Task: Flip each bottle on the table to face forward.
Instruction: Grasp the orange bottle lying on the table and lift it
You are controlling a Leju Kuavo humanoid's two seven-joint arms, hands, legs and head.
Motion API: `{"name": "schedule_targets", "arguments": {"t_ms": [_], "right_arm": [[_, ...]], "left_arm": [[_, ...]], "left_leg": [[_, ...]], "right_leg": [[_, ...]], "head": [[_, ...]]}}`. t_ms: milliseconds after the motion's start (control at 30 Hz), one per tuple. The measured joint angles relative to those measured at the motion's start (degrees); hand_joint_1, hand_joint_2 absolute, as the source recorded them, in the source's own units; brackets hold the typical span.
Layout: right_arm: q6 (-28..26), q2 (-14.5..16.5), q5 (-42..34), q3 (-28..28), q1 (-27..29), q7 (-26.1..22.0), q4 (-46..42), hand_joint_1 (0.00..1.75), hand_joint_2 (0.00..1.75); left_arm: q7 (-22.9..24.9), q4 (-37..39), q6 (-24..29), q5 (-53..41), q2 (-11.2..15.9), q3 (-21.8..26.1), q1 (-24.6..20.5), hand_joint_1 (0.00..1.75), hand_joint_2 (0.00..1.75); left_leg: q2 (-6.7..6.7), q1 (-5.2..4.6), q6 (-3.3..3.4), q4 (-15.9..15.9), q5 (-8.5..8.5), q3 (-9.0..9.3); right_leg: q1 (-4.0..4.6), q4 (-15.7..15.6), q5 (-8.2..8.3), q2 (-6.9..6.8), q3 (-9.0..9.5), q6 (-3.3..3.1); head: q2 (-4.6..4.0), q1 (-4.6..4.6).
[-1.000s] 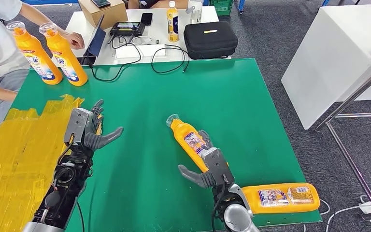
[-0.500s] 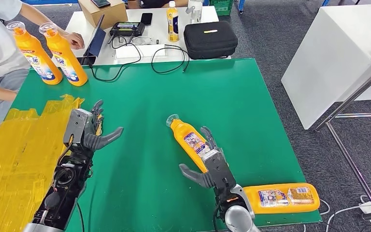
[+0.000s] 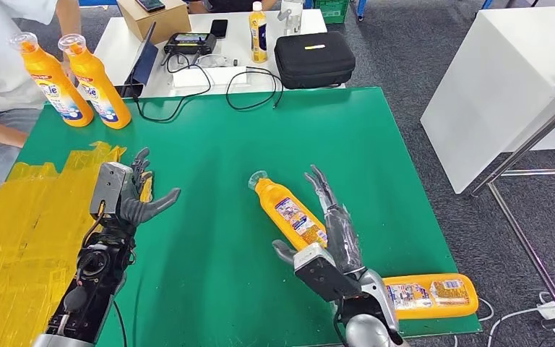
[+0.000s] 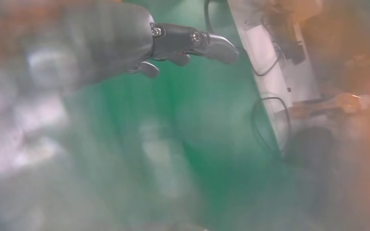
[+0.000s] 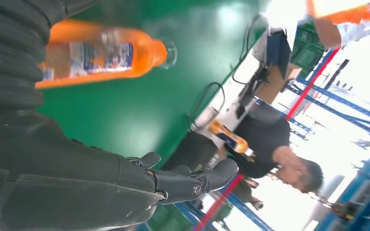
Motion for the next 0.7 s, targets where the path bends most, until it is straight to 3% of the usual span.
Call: {"name": "schedule_targets", "arguments": {"t_ms": [167,300,433,700], "right_arm": [[1.24,-2.58,6.07,0.07,-0.04,1.75,-3.11,0.00,1.75],[2.44,-5.07,10.85,-0.36,0.14,3.26,-5.38,0.00,1.75],[2.45,-5.57,8.70,-1.64,0.17,1.63,-7.91,0.00,1.75],[2.93,-5.93,4.40,-5.24,2.46,-0.24,-10.42,0.00,1.75]], "left_arm": [[0.01,-1.85,0.60,-2.73,0.15,0.96,1.31,0.00,1.75],[2.57,-5.18,2.35,-12.51,0.42,1.08,2.81,0.00,1.75],[4.12,-7.33,1.49,-18.94,0.55,1.06,2.87,0.00,1.75],[0.65,-15.23,-2.89,-14.06,0.85,1.04,6.89,0.00,1.75]], "left_leg": [[0.00,0.00,0.00,0.00,-0.01,0.00],[0.00,0.00,0.00,0.01,-0.01,-0.01],[0.00,0.00,0.00,0.01,-0.01,0.01],[0.00,0.00,0.01,0.01,-0.03,0.00]], "right_leg": [[0.00,-0.01,0.00,0.00,-0.01,0.00],[0.00,-0.01,0.00,-0.01,-0.02,0.00],[0.00,-0.01,0.00,0.00,-0.01,0.00],[0.00,-0.01,-0.01,0.00,-0.02,0.01]], "head": [[0.00,-0.01],[0.01,0.01],[0.01,-0.01],[0.01,-0.01]]}}
